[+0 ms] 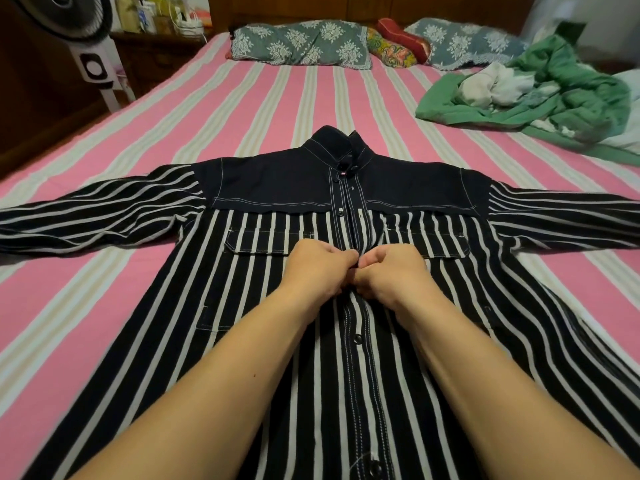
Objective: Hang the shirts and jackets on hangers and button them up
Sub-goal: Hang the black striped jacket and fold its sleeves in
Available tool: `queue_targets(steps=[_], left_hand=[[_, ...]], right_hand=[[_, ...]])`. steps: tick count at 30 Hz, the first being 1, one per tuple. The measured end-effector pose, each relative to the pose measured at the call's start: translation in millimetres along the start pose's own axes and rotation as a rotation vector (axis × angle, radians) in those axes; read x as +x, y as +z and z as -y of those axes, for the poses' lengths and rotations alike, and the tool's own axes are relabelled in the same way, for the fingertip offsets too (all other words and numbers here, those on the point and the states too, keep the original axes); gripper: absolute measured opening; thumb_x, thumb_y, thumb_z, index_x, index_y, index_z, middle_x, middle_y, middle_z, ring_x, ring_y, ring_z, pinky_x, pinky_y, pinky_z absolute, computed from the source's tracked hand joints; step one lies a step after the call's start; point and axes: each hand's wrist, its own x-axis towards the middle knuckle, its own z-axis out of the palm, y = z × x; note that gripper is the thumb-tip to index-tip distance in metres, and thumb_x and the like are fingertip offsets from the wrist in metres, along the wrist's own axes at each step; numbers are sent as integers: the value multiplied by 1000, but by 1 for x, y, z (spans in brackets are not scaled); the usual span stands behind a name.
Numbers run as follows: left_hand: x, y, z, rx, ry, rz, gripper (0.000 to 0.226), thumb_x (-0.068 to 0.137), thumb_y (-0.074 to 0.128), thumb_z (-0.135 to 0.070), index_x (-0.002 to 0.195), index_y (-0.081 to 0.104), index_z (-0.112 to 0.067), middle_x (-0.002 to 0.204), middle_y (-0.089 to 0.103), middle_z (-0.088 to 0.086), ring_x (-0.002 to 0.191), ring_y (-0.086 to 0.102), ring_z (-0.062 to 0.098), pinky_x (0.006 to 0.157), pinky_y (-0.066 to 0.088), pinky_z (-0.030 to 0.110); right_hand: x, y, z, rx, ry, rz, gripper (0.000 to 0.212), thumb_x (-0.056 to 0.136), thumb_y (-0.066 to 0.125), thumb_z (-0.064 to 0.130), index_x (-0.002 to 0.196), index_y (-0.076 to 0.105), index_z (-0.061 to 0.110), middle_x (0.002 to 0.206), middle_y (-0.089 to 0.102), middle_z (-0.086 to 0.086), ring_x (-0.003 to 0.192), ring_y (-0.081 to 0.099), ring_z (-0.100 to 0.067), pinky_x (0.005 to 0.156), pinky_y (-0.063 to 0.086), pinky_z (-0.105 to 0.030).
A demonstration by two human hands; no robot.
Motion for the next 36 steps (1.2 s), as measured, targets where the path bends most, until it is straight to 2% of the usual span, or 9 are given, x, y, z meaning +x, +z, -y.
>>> queue_targets(steps=[5, 8, 12, 17, 22, 24, 28, 33, 36], left_hand=[[-4, 2, -1, 3, 1, -26, 24, 84, 72, -27, 68, 67, -9, 62, 61, 6, 58, 53, 18, 65, 51, 34], [-4, 2, 0, 29, 8, -21, 16, 84, 76, -23, 77, 73, -9, 66, 67, 1, 60, 59, 14, 64, 54, 30], [-3, 6, 4, 91, 54, -73, 18, 84, 80, -23, 71, 68, -19, 69, 68, -1, 63, 60, 14, 60, 53, 31], [0, 4, 7, 32, 52, -141, 16, 87, 77, -17, 73, 70, -20, 82, 72, 5, 80, 69, 23, 81, 61, 45], [1, 2, 7, -120, -17, -157, 23, 85, 76, -7, 82, 56, -17, 88, 67, 7, 78, 66, 25, 81, 61, 46], [1, -1, 7, -151, -50, -124, 29, 88, 73, -6, 82, 48, -19, 84, 62, 9, 70, 60, 22, 67, 57, 37], [0, -8, 6, -143, -61, -41, 27, 91, 71, -6, 80, 49, -19, 74, 58, 4, 56, 53, 13, 48, 45, 23], [2, -6, 6, 47, 73, -38, 11, 89, 72, -9, 86, 65, -17, 81, 67, 2, 68, 58, 13, 64, 52, 29], [-1, -4, 6, 244, 178, -62, 10, 90, 68, -13, 87, 67, -22, 85, 66, -4, 75, 60, 13, 65, 49, 27]], right_hand=[[-13, 9, 5, -338, -161, -128, 12, 83, 66, 19, 71, 62, 17, 79, 67, -2, 78, 62, -24, 65, 48, -31], [-14, 3, 8, -157, -62, -29, 8, 78, 73, 13, 73, 68, 17, 78, 72, -4, 77, 69, -23, 71, 61, -41], [-14, -7, 7, 67, 27, 126, 22, 77, 66, -7, 88, 74, 10, 85, 75, -15, 75, 71, -25, 79, 63, -42], [-8, -15, 2, 157, 21, 225, 16, 83, 71, -4, 93, 73, 9, 82, 73, -10, 68, 66, -16, 72, 60, -31], [2, -19, -2, -404, -449, 45, 20, 89, 72, 15, 101, 72, 30, 97, 66, 13, 87, 60, -5, 83, 51, -26], [4, -19, -2, -492, -542, 44, 19, 88, 74, 22, 105, 75, 31, 100, 66, 14, 91, 58, -4, 90, 49, -27], [5, -15, -3, -518, -504, 10, 15, 89, 73, 31, 104, 74, 31, 100, 71, 12, 96, 62, -7, 92, 52, -31], [7, -9, -6, -503, -388, 1, 11, 86, 68, 36, 81, 67, 26, 83, 67, 9, 83, 63, -11, 69, 46, -27], [6, -4, -5, -415, -290, 20, 17, 85, 67, 37, 74, 64, 24, 76, 66, 7, 77, 62, -13, 67, 48, -31]])
